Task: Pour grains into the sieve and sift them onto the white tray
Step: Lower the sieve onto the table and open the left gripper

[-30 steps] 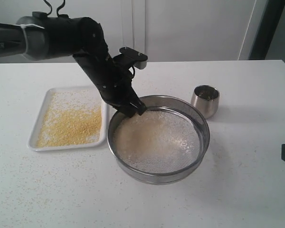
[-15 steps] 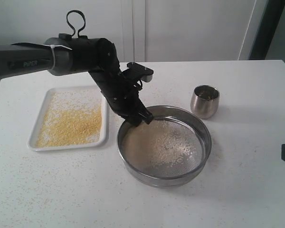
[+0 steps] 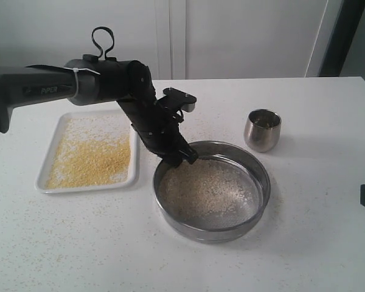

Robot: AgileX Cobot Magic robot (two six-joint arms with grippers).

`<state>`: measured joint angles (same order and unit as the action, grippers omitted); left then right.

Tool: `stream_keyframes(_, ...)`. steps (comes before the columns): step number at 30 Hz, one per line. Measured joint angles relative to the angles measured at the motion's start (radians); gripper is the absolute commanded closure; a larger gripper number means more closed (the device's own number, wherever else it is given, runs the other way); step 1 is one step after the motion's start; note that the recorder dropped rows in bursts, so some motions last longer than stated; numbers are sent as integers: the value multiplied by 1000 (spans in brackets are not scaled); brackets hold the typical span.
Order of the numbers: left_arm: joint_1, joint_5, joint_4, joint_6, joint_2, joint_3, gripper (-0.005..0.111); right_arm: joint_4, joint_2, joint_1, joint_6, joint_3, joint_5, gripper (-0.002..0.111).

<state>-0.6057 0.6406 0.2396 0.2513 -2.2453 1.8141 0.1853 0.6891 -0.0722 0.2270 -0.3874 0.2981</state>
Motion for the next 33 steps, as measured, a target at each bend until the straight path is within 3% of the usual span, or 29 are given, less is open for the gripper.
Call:
stream_keyframes(9, 0, -52, 25, -28, -13, 0, 39, 0, 0, 0, 0, 0, 0, 108)
stream_keyframes(12, 0, -74, 25, -39, -13, 0, 29, 0, 0, 0, 0, 0, 0, 108)
stream_keyframes(28, 0, -21, 23, -58, 16, 0, 27, 0, 0, 0, 0, 0, 0, 108)
stream_keyframes(30, 0, 10, 21, -63, 36, 0, 30, 0, 0, 0, 0, 0, 0, 108)
stream_keyframes(33, 0, 61, -3, -65, 60, 0, 47, 0, 0, 0, 0, 0, 0, 108)
